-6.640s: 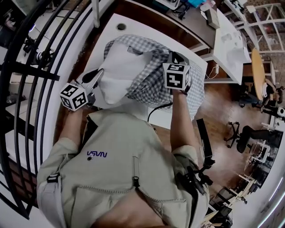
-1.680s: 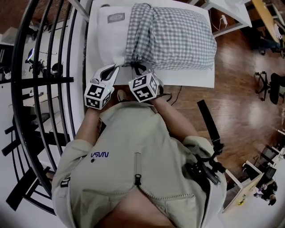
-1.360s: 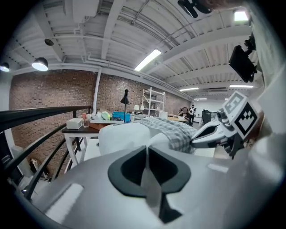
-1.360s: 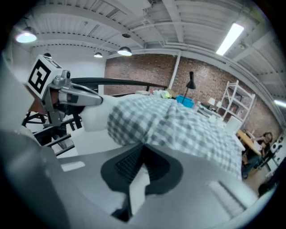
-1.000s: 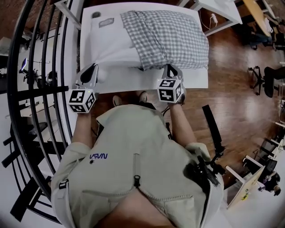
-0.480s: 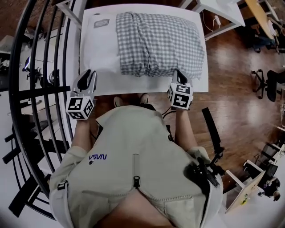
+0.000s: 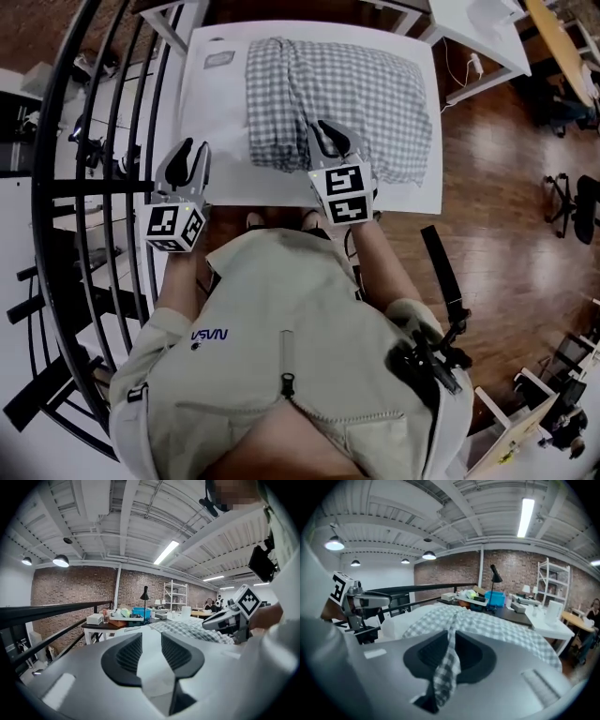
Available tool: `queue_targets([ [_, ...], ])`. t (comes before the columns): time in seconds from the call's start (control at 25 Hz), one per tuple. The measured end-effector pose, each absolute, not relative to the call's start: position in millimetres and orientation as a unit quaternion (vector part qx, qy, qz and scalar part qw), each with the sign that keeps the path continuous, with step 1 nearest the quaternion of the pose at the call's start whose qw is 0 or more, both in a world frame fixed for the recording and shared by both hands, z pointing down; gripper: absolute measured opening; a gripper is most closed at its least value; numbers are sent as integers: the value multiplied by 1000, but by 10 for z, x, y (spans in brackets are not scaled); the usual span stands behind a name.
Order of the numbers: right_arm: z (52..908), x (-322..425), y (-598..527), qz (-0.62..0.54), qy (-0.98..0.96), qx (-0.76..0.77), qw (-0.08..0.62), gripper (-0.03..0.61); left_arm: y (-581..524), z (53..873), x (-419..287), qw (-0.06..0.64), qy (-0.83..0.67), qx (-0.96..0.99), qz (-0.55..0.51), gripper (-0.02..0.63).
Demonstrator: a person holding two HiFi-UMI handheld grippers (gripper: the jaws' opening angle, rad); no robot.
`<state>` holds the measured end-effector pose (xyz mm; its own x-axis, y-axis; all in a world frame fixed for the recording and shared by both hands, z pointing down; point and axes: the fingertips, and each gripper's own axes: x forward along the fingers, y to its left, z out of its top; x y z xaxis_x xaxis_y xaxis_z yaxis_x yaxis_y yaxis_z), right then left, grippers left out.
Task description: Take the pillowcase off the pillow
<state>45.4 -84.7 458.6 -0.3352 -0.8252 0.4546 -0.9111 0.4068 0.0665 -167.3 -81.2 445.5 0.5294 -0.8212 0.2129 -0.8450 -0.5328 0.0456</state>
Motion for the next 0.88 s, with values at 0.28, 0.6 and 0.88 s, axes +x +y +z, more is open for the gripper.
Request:
queue_targets([
  [0.28,4506,269,-1072,87,-822,523,208,51,-1085,4507,-1472,65,-469,877,81,120],
  [0.6,4454,301,-1390,104,-788,560,233,58,-1746,4624,-1355,86,-443,889,75,161],
  [0.88,4482,209,-1779,116,-779,556,264,108,-2178,5082,-1054,116,-400,895,158,270],
])
